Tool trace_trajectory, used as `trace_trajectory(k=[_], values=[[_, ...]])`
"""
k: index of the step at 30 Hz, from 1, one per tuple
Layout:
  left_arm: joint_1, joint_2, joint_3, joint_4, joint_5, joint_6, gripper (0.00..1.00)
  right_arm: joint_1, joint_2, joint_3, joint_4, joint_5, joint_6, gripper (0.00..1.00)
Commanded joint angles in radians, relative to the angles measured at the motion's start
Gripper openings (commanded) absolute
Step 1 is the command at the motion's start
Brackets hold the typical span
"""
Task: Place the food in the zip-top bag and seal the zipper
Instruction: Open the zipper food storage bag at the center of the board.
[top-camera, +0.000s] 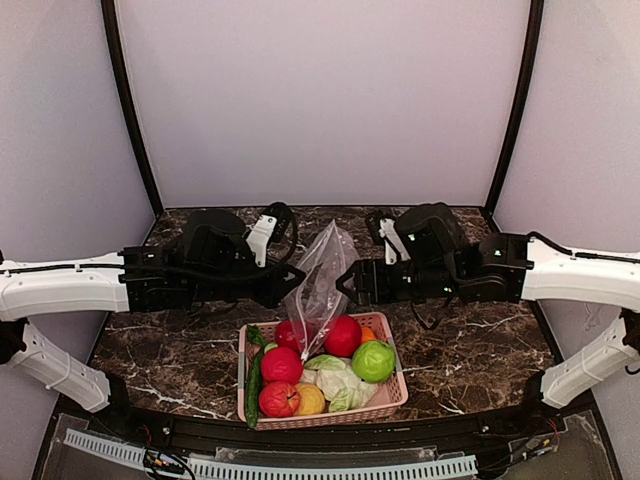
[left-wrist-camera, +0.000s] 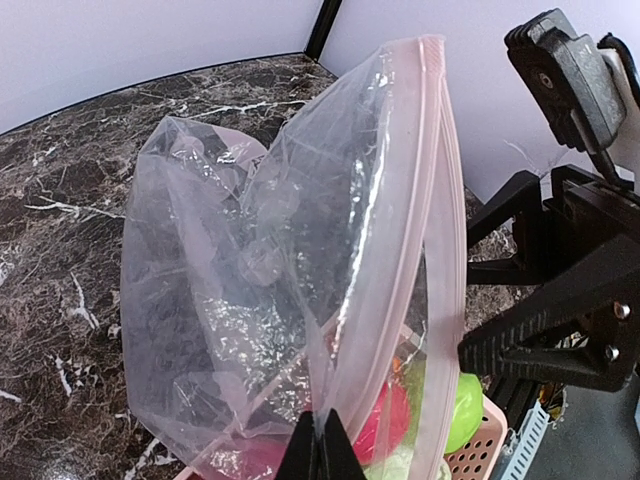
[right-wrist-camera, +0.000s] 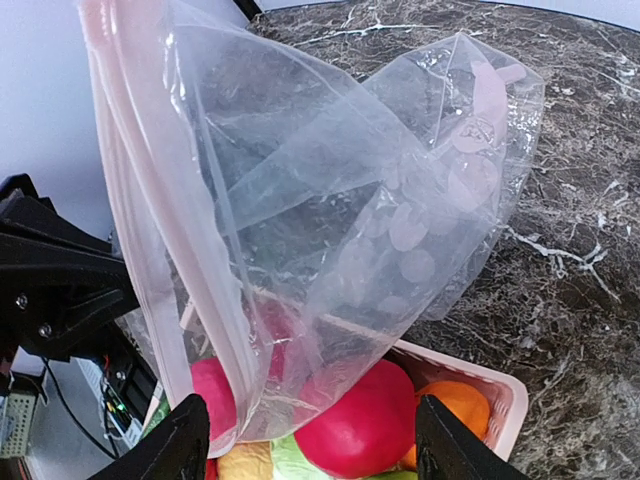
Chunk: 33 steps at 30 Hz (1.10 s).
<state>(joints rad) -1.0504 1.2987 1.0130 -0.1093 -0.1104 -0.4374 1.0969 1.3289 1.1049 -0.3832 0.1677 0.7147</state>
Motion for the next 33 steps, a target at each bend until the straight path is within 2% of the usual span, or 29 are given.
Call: trace_trajectory(k=[1,7,10,18,23,33], values=[[-0.002,-0.013,0.023,0.035,0.021,-0.025,0.01,0.025,-0.01,0.042,0.036,0.033,-0.022,0.72],[-0.002,-0.043,0.019,0.012,0.018,-0.021,0.01,0.047,0.07,0.096,0.035,0.077,-0.014,0.8],[-0.002,-0.058,0.014,0.008,0.026,-0.018,0.01,0.05,0.136,0.134,0.028,0.092,0.003,0.8],[-0.002,-0.088,0.011,0.014,0.056,-0.023,0.01,0.056,0.274,0.241,-0.169,0.304,0.119,0.86],[-0.002,-0.105,0.017,0.009,0.057,-0.026,0.01,0.041,0.283,0.231,-0.201,0.354,0.152,0.94],[-0.002,-0.176,0.036,-0.105,-0.055,0.016,0.01,-0.048,0.202,0.115,-0.223,0.341,0.17,0.94]])
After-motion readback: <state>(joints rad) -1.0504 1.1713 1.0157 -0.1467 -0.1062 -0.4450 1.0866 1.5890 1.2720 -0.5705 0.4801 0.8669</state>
